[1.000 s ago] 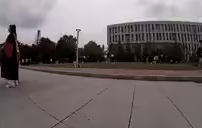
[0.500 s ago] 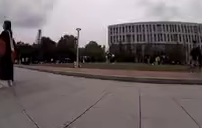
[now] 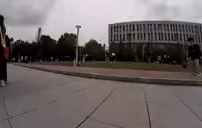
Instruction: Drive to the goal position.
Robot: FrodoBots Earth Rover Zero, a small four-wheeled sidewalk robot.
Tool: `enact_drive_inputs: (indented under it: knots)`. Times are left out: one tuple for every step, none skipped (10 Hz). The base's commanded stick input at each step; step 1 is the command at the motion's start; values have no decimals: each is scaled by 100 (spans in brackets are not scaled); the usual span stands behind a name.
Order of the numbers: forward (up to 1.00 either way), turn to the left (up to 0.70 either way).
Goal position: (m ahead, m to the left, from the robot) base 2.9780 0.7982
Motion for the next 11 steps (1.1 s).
enact_drive_inputs:
  knots:
    - [60,1]
    - [60,1]
    - [60,1]
    - [60,1]
    - [60,1]
    - [60,1]
    - [60,1]
    - [60,2]
    - [60,4]
    - [60,6]
    - [60,8]
